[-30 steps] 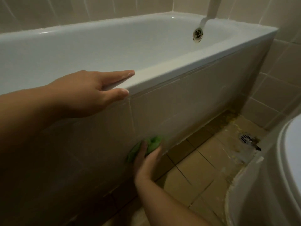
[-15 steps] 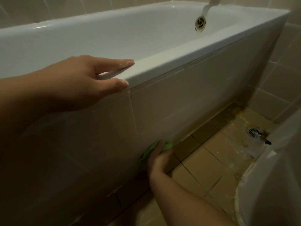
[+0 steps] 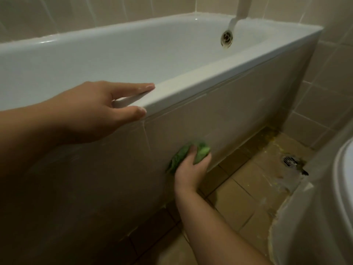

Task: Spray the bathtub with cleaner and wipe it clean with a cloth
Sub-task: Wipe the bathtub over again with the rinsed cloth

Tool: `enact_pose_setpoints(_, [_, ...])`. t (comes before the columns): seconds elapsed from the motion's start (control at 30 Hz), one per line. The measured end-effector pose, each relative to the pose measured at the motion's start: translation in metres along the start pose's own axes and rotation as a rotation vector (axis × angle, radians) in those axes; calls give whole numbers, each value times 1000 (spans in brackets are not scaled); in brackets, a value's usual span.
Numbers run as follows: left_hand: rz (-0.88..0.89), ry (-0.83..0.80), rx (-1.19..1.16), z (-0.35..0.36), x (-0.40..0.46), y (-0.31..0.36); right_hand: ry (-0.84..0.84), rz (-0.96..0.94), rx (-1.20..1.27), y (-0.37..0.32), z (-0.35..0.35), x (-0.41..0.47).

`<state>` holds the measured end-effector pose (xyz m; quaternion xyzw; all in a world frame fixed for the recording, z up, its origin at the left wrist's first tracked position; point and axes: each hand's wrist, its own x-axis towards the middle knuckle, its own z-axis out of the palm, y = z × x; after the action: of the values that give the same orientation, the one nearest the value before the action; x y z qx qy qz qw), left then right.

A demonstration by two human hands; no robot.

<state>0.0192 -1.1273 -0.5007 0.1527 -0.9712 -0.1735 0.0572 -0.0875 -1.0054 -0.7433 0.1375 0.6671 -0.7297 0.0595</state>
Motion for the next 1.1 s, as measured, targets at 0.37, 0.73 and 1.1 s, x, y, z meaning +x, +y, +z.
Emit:
enact_pose_setpoints(0.37, [-3,-165,-89,4,42,12,215,-543,30,-99,17,63])
enact_pose_setpoints(0.73, [19,-174,-44,16,76,37,229,-445,46,-129,17,87])
enact_pose_setpoints(1.1, [24,-301,-206,16,90,36,165,-484,55,-137,12,78])
